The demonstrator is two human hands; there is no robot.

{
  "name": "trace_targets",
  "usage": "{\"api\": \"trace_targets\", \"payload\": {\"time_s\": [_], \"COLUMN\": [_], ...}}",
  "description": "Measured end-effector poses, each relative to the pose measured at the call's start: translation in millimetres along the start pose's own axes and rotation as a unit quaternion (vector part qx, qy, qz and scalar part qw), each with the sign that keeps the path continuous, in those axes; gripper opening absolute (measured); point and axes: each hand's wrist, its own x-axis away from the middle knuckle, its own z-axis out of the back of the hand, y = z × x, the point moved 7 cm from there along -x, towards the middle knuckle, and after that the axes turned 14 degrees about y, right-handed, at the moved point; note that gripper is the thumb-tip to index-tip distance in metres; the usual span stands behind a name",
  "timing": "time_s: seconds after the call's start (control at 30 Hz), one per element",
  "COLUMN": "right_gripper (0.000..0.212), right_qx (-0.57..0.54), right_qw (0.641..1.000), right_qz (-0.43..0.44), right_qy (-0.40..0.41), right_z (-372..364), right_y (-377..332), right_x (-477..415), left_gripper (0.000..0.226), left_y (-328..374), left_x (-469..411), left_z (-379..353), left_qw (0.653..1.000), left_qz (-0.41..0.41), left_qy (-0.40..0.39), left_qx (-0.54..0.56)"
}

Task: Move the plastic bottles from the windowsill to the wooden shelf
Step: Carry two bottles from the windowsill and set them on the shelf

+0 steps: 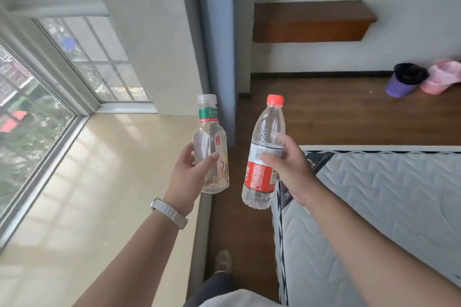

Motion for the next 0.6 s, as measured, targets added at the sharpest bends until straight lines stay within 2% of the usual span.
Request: {"api": "trace_targets", "payload": {"time_s": [0.07,0.23,0.3,0.43,0.6], "right_gripper": [0.052,0.044,0.045,0.047,0.055], "right_qx": [0.001,0.002,0.009,0.016,0.041], "right_qw": [1.0,0.999,0.998,0.995,0.993], "right_qz": [0.003,-0.01,-0.013,-0.013,-0.015], "right_qy": [0.015,0.044,0.057,0.093,0.11], "right_z": [6,9,7,2,-1], "right_y": [-2,-1,-2,-10,-25], "right_x": [-16,-66,-91,-153,-221], "left_gripper": [0.037,0.056,0.057,0.042,0.061], "left_y": [1,5,10,20,40], "left_x": [-15,-76,-106,-172,-245], "left_z": [-16,-48,-62,-90,-126], "left_qw": [1.0,0.999,0.998,0.997,0.993], "left_qz": [0.001,0.004,0.002,0.003,0.002], "left_qy": [-0.02,-0.05,-0.059,-0.082,-0.114], "left_qx": [-0.006,-0.018,-0.02,-0.012,-0.013]}}
